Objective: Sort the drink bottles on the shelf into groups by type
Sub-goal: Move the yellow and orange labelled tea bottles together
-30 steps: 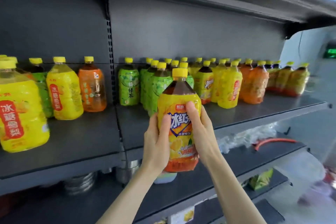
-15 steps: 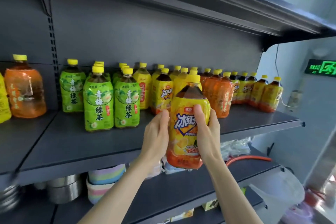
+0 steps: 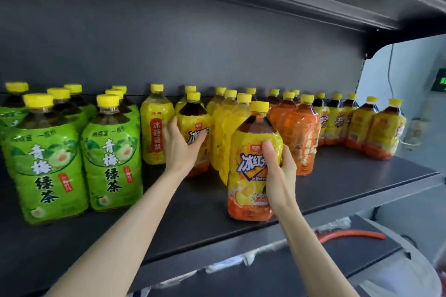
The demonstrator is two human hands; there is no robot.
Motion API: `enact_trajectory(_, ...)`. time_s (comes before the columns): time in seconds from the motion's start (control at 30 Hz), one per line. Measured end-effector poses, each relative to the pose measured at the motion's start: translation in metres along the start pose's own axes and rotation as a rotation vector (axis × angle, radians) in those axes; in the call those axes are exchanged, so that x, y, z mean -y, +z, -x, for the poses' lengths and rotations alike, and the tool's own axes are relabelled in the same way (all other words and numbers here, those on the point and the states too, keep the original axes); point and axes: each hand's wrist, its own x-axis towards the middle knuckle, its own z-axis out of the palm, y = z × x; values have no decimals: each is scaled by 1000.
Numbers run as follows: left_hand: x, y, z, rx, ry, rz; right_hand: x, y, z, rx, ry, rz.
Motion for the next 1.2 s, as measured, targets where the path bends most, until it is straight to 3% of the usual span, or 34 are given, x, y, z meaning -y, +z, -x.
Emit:
enact_trajectory(0.3,15,12,-22,-40,-69,141,-27,-10,-26,109,-16,-72)
enact_trajectory(0.5,-1,-3,14,-38,-29,105,-30,-14,-27,170,-19,-89)
enact_trajectory(0.63,-26,-16,56,-63,-31,206,-30,-17,-27,194,-22,-86)
enact_trajectory(0.83,-45,-22,103,-48,-95,413,-28,-18,-26,178,-18,-70)
enact_trajectory(0.97,-42,-16,114,-72,-112,429,-22,-18,-21,162,-3,-61)
enact_trajectory(1.2,-62,-10,146,-110,-14,511,-4,-51,-4,130,-35,-128)
